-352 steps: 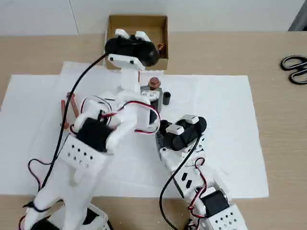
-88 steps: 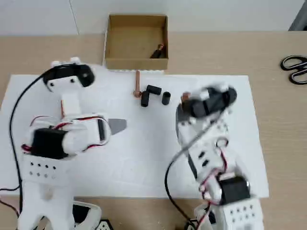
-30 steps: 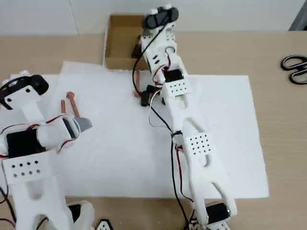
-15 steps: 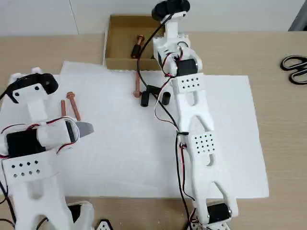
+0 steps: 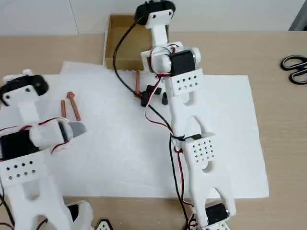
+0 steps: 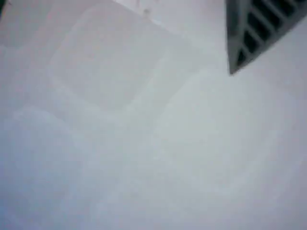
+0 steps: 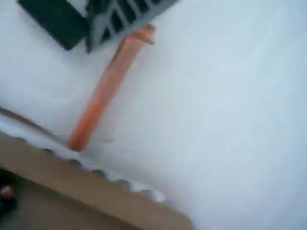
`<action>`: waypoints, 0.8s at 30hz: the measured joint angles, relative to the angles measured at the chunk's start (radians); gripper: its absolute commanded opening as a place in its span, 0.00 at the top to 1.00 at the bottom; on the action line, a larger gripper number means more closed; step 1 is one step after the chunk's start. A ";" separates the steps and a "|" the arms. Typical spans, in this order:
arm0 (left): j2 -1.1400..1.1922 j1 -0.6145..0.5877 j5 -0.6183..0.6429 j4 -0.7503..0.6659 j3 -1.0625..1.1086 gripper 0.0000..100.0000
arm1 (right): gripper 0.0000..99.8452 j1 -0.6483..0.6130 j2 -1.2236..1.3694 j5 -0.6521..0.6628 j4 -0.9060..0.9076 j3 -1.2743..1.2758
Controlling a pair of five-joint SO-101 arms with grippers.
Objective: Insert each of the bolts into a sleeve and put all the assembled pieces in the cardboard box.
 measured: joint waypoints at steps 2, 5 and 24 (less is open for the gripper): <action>0.000 -0.048 0.000 0.000 0.000 0.69 | 0.82 -0.031 0.048 0.000 0.002 0.000; 0.000 -0.089 -0.038 0.000 0.000 0.69 | 0.82 -0.066 0.141 0.000 0.002 0.002; 0.514 0.267 -0.094 -0.137 -0.399 0.69 | 0.82 0.181 0.086 0.000 0.017 0.002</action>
